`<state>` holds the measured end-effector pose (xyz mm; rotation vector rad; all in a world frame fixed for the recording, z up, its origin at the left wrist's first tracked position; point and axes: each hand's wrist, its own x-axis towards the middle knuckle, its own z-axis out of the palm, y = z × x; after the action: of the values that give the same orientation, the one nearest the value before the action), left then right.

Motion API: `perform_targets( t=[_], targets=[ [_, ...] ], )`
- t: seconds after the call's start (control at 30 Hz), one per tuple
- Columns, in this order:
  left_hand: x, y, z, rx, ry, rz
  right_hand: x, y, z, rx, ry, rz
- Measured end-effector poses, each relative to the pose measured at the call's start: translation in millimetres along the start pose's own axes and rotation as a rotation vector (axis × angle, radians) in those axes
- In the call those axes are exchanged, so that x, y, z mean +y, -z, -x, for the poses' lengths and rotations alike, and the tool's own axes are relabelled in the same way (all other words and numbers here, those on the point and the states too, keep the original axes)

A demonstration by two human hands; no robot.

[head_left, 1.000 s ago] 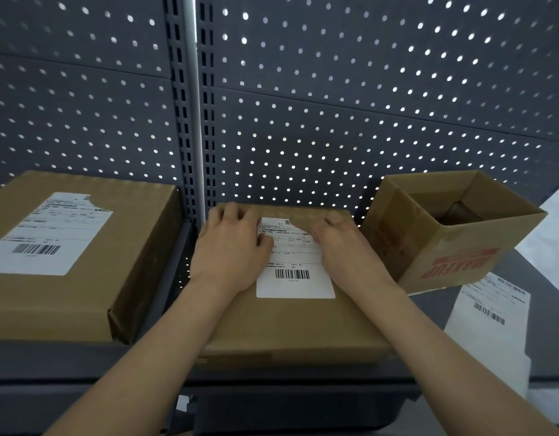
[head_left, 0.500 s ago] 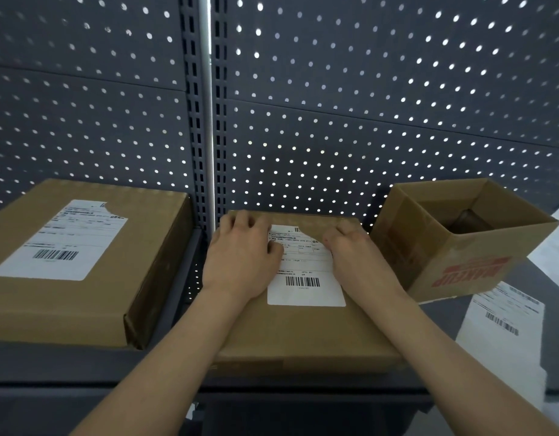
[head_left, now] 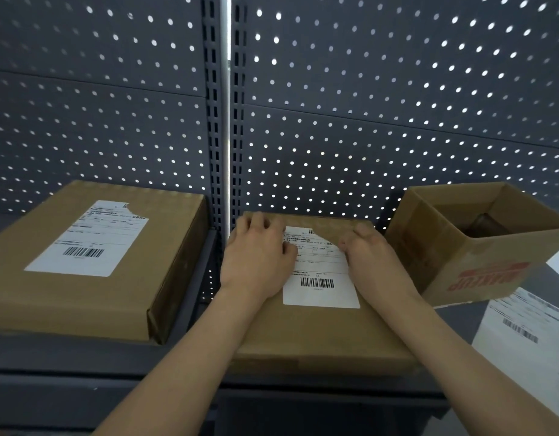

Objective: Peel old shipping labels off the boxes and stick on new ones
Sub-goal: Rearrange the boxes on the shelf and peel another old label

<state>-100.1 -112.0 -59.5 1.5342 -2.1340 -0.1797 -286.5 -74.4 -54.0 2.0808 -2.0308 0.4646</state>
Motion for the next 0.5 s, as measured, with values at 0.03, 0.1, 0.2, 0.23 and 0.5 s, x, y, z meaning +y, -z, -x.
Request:
perform_targets(
  t=[0.03, 0.1, 0.2, 0.23, 0.5],
  targets=[
    [-0.1, -0.1, -0.1, 0.001, 0.0, -0.002, -0.7, 0.2, 0.4, 0.003, 0.018, 0.007],
    [-0.3, -0.1, 0.1, 0.0, 0.0, -0.006, -2.4, 1.0, -0.3, 0.01, 0.042, 0.029],
    [-0.3, 0.2, 0.6, 0.002, 0.001, -0.007, -2.5, 1.9, -4.2, -0.031, 0.046, 0.041],
    [-0.1, -0.1, 0.6, 0.004, 0.0, -0.008, -1.4, 2.6, -4.3, -0.039, 0.03, 0.015],
    [-0.1, 1.5, 0.4, -0.006, 0.002, -0.005, 3.6, 7.9, -2.6, -0.028, -0.054, -0.165]
  ],
)
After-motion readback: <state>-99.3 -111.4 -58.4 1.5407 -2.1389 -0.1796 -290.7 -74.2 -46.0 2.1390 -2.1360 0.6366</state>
